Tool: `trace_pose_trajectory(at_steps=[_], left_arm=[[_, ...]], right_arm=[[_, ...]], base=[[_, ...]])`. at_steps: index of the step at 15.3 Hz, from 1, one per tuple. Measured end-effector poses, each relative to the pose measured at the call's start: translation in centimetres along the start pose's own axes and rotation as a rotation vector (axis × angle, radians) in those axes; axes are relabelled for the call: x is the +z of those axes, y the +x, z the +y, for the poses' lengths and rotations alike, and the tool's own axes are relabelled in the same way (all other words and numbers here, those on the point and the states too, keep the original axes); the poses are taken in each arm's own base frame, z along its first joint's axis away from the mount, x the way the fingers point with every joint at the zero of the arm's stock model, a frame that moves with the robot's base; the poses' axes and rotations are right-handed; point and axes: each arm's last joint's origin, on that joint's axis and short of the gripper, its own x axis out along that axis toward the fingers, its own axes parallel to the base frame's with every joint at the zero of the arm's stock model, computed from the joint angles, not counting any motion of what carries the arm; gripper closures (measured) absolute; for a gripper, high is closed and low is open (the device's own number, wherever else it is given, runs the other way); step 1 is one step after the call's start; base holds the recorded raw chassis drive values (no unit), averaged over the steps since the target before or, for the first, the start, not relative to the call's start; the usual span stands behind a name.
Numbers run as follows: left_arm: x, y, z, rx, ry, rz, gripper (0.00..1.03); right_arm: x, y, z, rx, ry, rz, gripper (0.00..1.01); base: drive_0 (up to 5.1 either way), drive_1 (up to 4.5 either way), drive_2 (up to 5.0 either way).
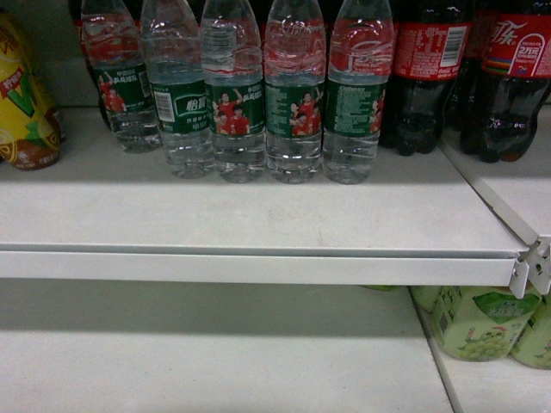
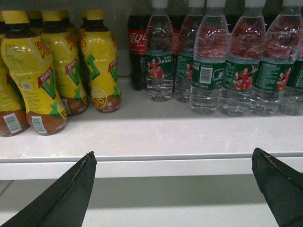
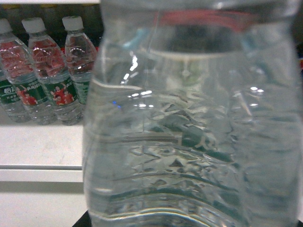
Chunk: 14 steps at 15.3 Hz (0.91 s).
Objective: Move water from second to third shelf
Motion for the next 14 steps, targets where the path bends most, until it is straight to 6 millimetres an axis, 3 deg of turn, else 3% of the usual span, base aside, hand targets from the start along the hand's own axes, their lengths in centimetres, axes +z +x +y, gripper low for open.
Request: trace_pose_trajectory(at_steps=[14], left_arm=[[0.03,0.00,0.00,0.000,0.000,-0.002,0.05]], right_arm=[[0.26,-0.07,0.00,-0.002,0.001,-0.012,0.58]], base=[[0.0,0.00,0.0]])
